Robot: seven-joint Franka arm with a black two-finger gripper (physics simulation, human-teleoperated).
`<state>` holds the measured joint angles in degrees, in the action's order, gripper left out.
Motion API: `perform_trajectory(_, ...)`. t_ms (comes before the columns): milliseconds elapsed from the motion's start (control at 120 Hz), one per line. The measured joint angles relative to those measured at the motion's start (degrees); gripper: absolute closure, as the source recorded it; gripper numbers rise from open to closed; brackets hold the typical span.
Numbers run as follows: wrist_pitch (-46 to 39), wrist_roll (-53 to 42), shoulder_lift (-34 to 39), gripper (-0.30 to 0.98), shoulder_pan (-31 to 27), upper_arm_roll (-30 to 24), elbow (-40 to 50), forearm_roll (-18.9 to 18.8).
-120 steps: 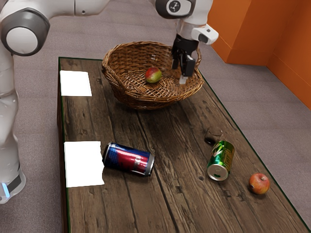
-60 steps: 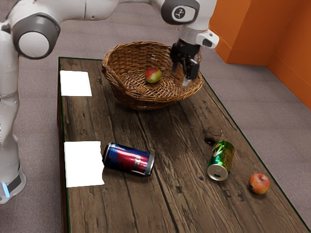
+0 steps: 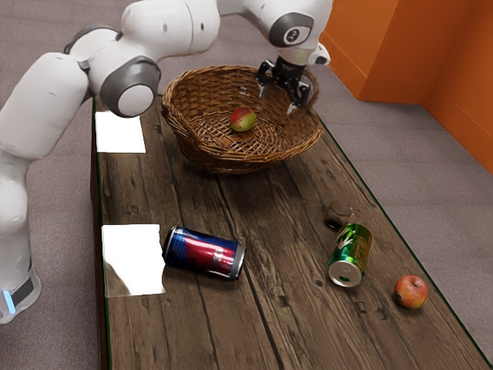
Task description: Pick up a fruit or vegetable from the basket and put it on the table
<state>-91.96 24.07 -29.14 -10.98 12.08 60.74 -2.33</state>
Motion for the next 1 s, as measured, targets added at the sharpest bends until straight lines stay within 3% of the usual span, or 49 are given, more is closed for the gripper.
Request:
perform_trajectory(150, 2.92, 1.47, 2.01, 0.0, -1.04, -2.31, 1.77, 1.44)
perform_trajectory(283, 2.85, 2.77, 13.32, 0.0, -0.73, -3.45, 18.24, 1.68)
perform_trajectory(358, 1.53, 3.4, 15.89, 0.0, -0.74, -3.53, 22.6, 1.06)
perform_trajectory(1000, -5.08, 6.94, 14.74, 0.0, -1.23, -3.2, 27.56, -0.39)
